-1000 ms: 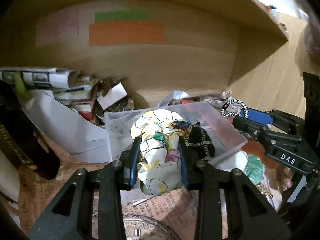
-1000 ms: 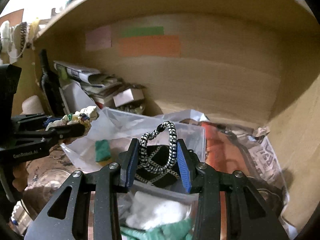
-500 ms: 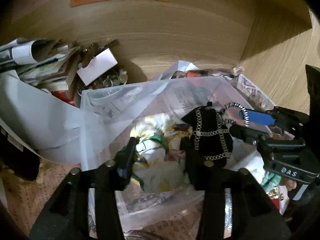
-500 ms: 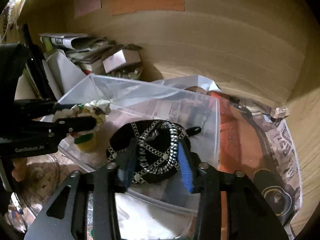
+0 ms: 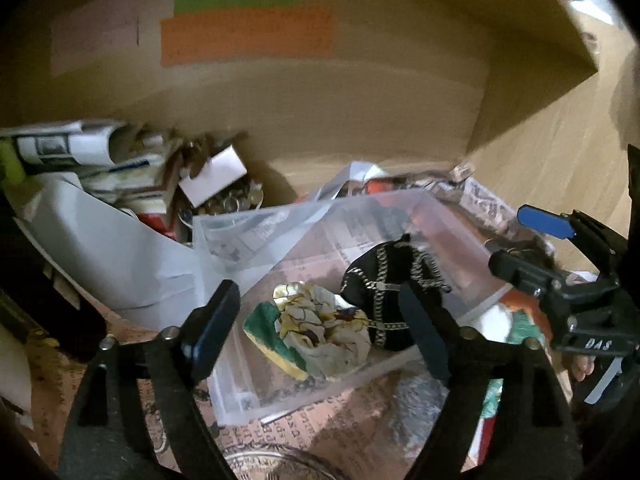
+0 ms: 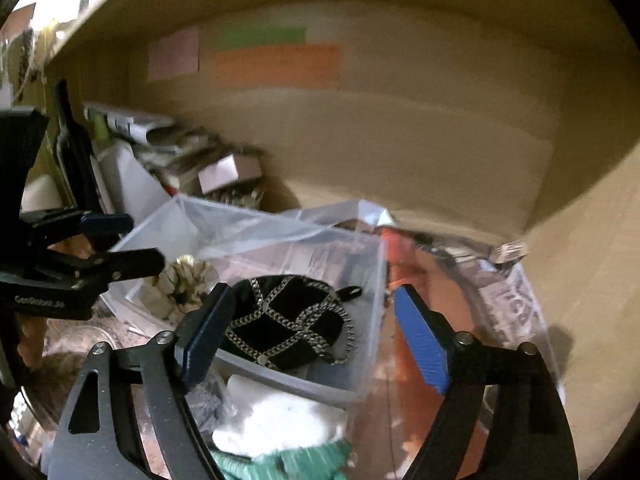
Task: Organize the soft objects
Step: 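Lower the scrunchie into the clear box while the right tool drops the bracelet in, then grasp the bagged grey sock with the left tool while the right tool grasps the green sock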
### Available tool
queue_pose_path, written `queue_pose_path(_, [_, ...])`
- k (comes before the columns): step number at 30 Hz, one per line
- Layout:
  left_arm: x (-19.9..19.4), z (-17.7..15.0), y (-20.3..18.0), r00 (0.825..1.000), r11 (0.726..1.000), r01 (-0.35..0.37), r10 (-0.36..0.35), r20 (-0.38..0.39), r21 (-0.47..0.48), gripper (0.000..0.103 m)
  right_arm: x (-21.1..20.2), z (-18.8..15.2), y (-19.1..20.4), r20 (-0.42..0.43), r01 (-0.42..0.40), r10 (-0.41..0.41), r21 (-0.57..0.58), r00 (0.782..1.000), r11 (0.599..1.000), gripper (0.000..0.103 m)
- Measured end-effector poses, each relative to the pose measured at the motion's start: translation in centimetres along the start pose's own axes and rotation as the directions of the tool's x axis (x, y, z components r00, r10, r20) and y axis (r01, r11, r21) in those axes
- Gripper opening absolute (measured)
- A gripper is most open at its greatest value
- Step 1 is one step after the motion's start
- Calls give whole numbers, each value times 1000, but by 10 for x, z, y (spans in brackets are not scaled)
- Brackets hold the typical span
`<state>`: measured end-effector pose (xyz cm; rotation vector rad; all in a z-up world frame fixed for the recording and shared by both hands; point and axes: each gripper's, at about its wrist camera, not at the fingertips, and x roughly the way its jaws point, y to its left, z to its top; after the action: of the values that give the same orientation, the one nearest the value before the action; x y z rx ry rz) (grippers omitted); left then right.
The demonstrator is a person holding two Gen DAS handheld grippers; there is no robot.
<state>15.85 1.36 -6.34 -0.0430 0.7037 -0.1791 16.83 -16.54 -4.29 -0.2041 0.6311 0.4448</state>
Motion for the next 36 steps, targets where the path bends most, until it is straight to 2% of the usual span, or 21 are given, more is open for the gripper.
queue_pose_path(6, [-31, -13, -13, 998, 1000, 9, -11, 54, 29, 95, -37, -9, -4, 73, 34, -36, 36, 997, 999, 83])
queue_pose_path(10, [-40, -26, -22, 998, 999, 33, -35, 44, 39, 95, -51, -23, -6, 79, 52, -56, 56, 995, 997, 83])
queue_pose_path(17, [-31, -54, -35, 997, 997, 69, -68, -26, 29, 95, -62, -54, -5, 30, 61, -63, 65, 998, 996, 83])
queue_pose_path(25, [-4, -80, -51, 991, 996, 83, -80, -106, 28, 95, -47, -86, -2, -51, 1, 6, 133, 999, 991, 82])
queue_pose_path(29, [8, -83, -56, 988, 995, 97, -94, -125, 19, 95, -35, -94, -3, -86, -34, 49, 167, 995, 985, 64])
queue_pose_path(36, [22, -85, -64, 985, 994, 104, -100, -144, 22, 83, -25, -102, -2, -119, -41, 62, 173, 991, 984, 37])
